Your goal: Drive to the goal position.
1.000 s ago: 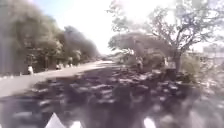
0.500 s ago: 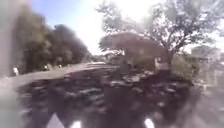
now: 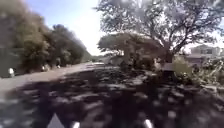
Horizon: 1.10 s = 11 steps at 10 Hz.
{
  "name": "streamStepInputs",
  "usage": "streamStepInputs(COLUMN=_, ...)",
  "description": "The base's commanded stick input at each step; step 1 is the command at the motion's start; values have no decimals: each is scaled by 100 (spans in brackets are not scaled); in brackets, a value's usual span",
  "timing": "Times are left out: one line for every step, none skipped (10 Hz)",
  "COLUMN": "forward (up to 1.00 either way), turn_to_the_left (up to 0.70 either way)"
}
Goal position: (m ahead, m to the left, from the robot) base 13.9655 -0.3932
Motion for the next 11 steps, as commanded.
streamStepInputs(forward=50, turn_to_the_left=-50)
streamStepInputs(forward=50, turn_to_the_left=0)
streamStepInputs(forward=50, turn_to_the_left=0)
streamStepInputs(forward=50, turn_to_the_left=0)
streamStepInputs(forward=50, turn_to_the_left=0)
streamStepInputs(forward=50, turn_to_the_left=0)
streamStepInputs(forward=50, turn_to_the_left=0)
streamStepInputs(forward=50, turn_to_the_left=0)
streamStepInputs(forward=50, turn_to_the_left=0)
streamStepInputs(forward=50, turn_to_the_left=0)
streamStepInputs(forward=50, turn_to_the_left=0)
